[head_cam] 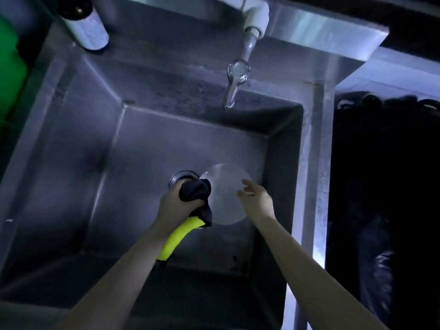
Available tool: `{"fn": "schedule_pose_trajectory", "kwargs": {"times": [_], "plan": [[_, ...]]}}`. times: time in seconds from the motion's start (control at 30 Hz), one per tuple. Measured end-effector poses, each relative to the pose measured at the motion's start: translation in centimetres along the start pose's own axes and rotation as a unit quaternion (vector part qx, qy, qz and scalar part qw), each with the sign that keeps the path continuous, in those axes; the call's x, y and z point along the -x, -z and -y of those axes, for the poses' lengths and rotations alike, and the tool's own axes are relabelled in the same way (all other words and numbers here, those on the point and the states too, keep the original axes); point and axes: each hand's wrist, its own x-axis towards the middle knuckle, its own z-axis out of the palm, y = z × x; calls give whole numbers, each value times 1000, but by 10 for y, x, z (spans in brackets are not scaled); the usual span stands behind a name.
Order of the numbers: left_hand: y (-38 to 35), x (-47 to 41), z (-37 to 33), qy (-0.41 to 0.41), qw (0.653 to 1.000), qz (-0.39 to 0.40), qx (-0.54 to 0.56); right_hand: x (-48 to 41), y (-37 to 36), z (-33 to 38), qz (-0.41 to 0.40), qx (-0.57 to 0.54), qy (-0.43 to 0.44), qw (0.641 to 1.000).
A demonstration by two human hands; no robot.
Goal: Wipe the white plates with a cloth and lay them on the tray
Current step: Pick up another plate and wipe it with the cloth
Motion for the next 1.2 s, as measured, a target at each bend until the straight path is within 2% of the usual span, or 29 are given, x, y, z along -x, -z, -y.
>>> {"fn": "schedule_pose_trajectory", "kwargs": {"times": [0.17, 0.37, 0.6, 0.8, 1.07, 1.2], "plan": [[-45, -44, 11, -15, 999, -6, -33, -56, -14, -27, 30, 116, 17, 993], [-83, -79, 29, -31, 997, -9, -66, -97, -28, -54, 21, 225, -38, 973], [-99, -90, 36, -63, 991, -43, -112, -111, -41, -61, -38, 169, -74, 982], [-93, -91, 36, -59, 993, -44, -89, -112, -39, -53, -67, 188, -73, 977], [-77, -89, 40, -16, 998, -17, -51, -108, -27, -41, -56, 102, -99, 988], [-58, -81, 38, 7, 1000, -30, -6, -101, -16, -34, 0, 56, -84, 995]]}}
